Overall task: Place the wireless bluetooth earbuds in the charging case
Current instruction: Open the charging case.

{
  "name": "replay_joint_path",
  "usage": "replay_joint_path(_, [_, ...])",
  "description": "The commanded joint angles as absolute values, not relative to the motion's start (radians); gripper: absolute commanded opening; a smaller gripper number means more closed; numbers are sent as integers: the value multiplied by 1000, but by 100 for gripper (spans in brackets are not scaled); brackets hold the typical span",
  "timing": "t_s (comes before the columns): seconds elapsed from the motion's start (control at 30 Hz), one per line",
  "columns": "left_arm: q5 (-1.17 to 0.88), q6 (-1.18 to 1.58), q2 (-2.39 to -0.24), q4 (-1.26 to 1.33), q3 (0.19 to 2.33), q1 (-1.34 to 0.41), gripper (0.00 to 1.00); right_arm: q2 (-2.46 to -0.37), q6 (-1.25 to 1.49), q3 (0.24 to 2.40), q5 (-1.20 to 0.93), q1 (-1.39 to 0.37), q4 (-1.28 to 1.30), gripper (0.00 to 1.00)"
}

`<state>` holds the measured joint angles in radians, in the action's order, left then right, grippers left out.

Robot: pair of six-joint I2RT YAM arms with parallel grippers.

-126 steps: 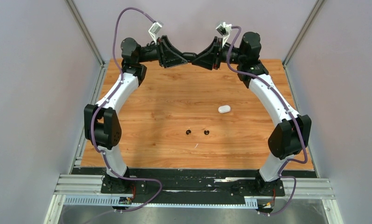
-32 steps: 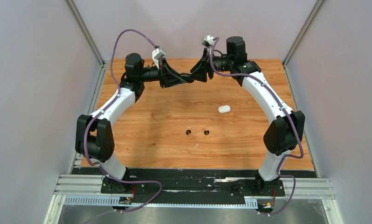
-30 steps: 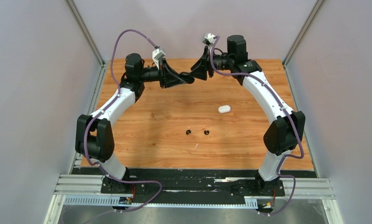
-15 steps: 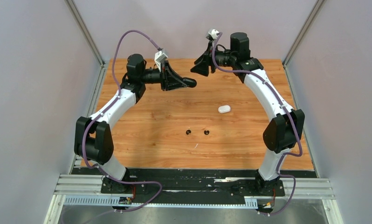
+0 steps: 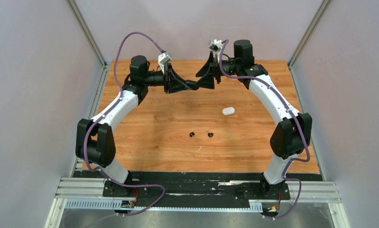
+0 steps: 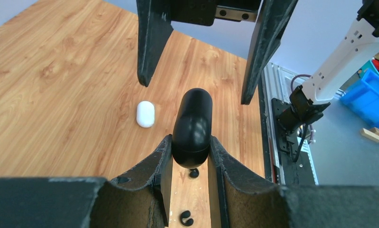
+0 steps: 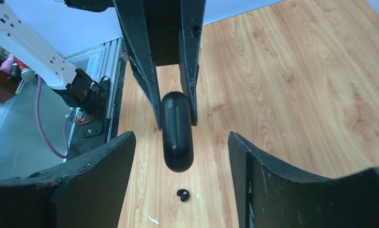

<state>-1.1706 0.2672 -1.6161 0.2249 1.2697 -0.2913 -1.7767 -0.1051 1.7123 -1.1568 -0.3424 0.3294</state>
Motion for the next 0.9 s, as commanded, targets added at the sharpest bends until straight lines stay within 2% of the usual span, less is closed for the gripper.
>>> replay_joint_path(0.0, [-1212, 291, -1591, 304, 1290, -291, 0, -1776, -109, 1714, -1180, -342, 319, 70])
replay_joint_path(0.47, [-1223, 309, -1586, 344, 1288, -291, 0, -1813, -110, 1726, -1184, -347, 328, 67])
replay_joint_path(0.7, [-1244, 302, -1584, 369, 1279, -294, 0, -1827, -78, 1741, -1056, -342, 323, 63])
replay_joint_path(0.87, [-1255, 246, -1580, 324, 1283, -297, 0, -1855, 26, 1778, -1040, -305, 277, 60])
